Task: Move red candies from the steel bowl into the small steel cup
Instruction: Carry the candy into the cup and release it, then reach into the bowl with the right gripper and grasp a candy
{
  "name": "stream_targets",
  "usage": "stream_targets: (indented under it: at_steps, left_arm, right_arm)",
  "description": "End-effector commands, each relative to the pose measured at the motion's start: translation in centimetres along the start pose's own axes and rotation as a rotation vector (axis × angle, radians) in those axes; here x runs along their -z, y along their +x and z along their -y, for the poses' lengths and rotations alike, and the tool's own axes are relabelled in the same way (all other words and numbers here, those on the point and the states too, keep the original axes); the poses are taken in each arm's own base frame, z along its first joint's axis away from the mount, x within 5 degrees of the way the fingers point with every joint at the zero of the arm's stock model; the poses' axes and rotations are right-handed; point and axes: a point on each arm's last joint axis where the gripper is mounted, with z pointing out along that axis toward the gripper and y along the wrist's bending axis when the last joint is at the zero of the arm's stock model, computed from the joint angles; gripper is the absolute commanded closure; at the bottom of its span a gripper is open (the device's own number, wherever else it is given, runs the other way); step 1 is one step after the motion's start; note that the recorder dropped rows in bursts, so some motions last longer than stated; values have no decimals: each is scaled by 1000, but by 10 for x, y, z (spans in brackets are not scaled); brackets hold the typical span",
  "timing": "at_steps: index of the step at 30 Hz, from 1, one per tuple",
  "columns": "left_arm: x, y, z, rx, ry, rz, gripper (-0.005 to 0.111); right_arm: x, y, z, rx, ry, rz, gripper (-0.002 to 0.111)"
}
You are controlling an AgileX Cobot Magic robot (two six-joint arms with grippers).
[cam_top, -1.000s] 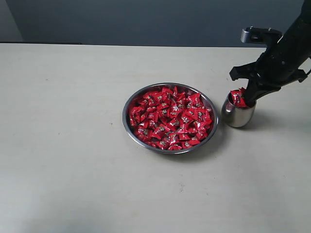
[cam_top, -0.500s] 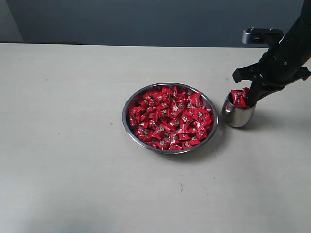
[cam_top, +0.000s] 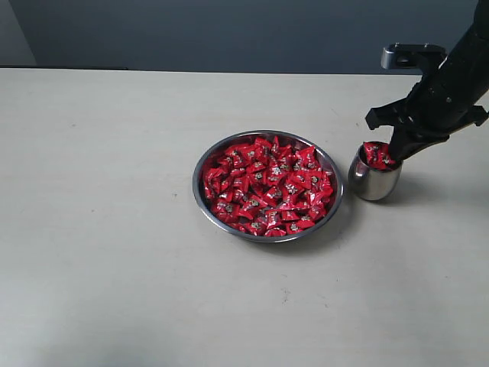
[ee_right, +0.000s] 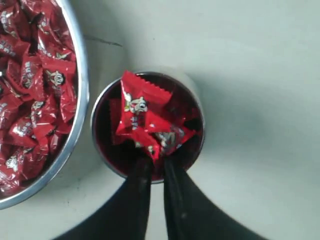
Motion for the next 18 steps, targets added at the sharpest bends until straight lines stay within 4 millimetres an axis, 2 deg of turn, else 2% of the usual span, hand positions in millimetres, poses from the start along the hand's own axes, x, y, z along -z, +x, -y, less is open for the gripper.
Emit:
stream_targets:
  at_steps: [1, 4, 12, 15, 18]
  left_arm:
    - [1, -3, 0, 0, -3, 17, 106]
    - [1, -3, 0, 0, -3, 17, 106]
    - [1, -3, 0, 0, -3, 17, 106]
    - [1, -3, 0, 0, -3, 17, 106]
    - [1, -3, 0, 0, -3, 17, 106]
  right_arm:
    - [0, 0, 3, 3, 12, 3, 70]
    - [5, 0, 2, 7, 18, 21, 69]
    - [53, 3, -5, 44, 75, 158, 69]
    - [58, 3, -12, 8, 10, 188, 69]
    - [59, 1, -27, 12, -154, 211, 69]
